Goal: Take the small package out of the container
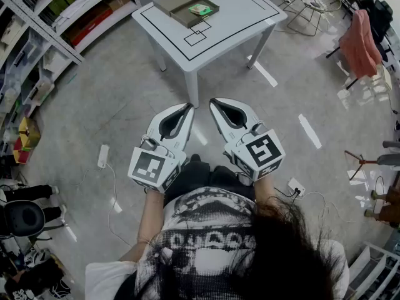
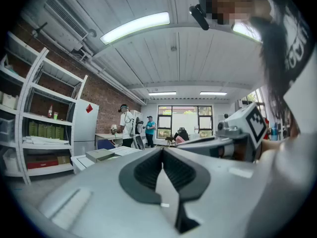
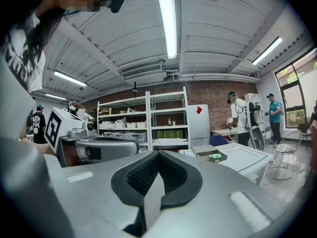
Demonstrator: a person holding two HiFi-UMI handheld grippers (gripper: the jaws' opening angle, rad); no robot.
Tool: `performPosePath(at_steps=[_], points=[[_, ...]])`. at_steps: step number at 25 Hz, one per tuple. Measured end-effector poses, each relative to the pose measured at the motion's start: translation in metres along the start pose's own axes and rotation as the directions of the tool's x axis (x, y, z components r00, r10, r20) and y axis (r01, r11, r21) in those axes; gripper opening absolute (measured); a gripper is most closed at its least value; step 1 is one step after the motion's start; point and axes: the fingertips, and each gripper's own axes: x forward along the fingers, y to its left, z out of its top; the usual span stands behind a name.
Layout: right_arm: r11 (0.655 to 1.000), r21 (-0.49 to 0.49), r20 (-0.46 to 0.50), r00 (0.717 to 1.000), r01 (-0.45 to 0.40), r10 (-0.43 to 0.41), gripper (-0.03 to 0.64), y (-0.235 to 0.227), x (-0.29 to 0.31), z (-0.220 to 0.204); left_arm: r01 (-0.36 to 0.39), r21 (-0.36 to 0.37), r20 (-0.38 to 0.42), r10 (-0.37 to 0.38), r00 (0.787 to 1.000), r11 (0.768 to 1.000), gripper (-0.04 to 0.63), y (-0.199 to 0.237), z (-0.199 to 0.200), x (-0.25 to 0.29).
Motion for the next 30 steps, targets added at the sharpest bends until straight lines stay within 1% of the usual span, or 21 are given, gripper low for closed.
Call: performPosePath(at_steps=[10, 14, 18, 25, 30], points=[[1.0, 0.018, -0.015, 1.0, -0.009, 0.009, -0.005, 0.005, 0.026, -0.007, 0.001, -0.001, -0.017, -0.001, 1.0, 1.0, 0.0, 0.025, -0.008, -0.002], [0.999, 0.04, -0.004, 1.0, -0.004, 0.004, -0.004, 0.004, 0.038, -0.005, 0.016, 0.006, -0.008, -0.016, 1.0, 1.0, 0.0, 0.035, -0.005, 0.0], [0.999, 0.041, 0.002, 1.0, 0.007, -0.007, -0.003, 0.0, 0.049, -0.004, 0.03, 0.016, -0.001, -0.03, 1.0, 0.999, 0.0, 0.048, -0.001, 0.004], [0.996, 0.076, 0.004, 0.999, 0.049, -0.05, -0.003, -0.01, 0.066, -0.005, 0.072, 0.025, -0.002, -0.072, 0.997, 0.997, 0.0, 0.065, -0.002, 0.01], [0.994, 0.09, -0.023, 0.998, 0.064, -0.062, -0.003, -0.008, 0.075, -0.011, 0.095, 0.003, -0.012, -0.095, 0.995, 0.995, 0.0, 0.074, -0.008, 0.01]])
